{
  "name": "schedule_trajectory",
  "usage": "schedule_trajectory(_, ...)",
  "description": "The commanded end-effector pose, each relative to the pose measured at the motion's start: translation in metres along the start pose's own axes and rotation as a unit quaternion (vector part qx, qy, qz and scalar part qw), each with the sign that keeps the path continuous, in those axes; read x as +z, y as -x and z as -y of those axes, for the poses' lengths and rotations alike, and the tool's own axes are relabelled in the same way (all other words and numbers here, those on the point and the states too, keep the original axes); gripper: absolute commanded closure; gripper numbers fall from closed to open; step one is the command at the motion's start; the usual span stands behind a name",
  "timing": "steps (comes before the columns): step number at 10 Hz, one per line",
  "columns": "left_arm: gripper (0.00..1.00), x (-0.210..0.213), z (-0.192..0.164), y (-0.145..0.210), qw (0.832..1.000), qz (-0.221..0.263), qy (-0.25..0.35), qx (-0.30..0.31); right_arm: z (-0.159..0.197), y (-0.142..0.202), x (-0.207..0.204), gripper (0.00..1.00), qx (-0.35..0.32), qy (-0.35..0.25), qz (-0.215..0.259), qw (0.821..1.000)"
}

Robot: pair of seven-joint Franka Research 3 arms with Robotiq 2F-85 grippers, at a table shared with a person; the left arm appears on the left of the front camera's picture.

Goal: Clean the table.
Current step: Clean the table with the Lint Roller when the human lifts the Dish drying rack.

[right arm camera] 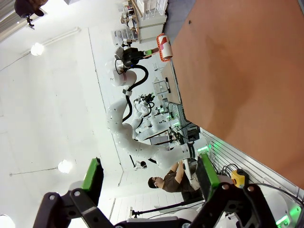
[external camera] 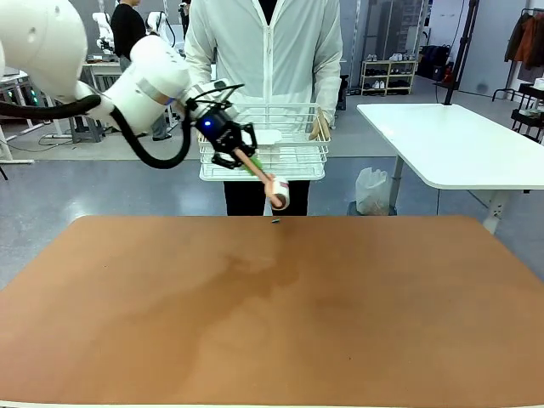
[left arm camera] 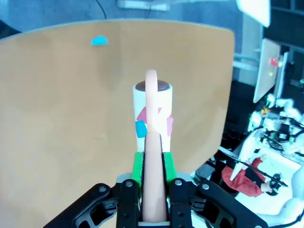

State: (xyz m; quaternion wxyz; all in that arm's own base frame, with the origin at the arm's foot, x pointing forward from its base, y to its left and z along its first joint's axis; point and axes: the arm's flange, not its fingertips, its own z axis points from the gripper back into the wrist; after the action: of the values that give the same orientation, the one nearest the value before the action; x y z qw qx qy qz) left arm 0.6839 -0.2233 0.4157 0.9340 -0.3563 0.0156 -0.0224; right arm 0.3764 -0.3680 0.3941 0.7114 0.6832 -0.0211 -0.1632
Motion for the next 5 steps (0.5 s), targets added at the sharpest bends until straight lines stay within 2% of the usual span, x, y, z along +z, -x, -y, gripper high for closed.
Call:
schedule_trajectory(1, 0.79, 0.01, -0.03, 0.008, 1.0, 0.011, -0.016, -0.012, -0.003, 0.003, -0.002, 0.0, -0.004, 0.006, 0.002, 1.0)
schedule_trajectory(3, 0.79, 0.017, -0.043, -0.005, 0.999, 0.019, -0.032, -0.017, -0.003, 0.003, -0.002, 0.0, -0.004, 0.006, 0.002, 1.0)
schedule_trajectory(5, 0.79, 0.014, -0.041, -0.024, 0.996, 0.032, -0.073, -0.036, -0.003, 0.003, -0.002, 0.0, -0.004, 0.006, 0.002, 1.0)
